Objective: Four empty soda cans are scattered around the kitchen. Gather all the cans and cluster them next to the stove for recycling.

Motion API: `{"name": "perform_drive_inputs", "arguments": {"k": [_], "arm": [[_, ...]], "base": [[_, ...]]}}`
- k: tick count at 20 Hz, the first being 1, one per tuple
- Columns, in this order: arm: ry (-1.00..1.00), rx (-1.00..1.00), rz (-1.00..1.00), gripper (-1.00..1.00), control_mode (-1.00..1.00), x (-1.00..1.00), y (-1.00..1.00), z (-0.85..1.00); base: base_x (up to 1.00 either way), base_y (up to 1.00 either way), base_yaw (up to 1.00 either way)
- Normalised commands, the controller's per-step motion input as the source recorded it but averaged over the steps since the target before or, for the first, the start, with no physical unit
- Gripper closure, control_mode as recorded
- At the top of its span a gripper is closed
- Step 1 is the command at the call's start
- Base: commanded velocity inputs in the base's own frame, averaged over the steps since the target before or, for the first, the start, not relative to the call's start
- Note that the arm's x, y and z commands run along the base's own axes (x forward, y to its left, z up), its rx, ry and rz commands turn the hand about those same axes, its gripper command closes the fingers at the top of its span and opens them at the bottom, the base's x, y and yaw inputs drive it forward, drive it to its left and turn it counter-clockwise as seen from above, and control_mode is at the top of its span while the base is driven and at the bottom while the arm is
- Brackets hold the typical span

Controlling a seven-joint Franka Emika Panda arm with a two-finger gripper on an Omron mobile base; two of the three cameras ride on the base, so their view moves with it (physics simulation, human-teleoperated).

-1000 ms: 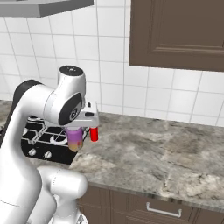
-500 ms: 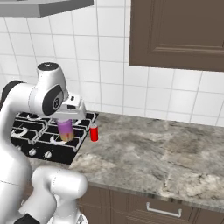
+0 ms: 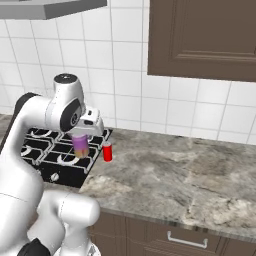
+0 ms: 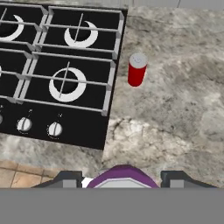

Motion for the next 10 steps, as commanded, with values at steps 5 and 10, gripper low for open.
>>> {"name": "perform_drive_inputs", "arguments": {"k": [5,10], "arm": [[0.0,0.0,-0.04,1.0,-1.0,0.52,0.17,-0.44],[0.0,0.04,-0.09,1.0,-1.0,0.32,0.03,-0.92]], "base": [[0.0,0.0,0.0],[0.0,0.0,0.0]]}}
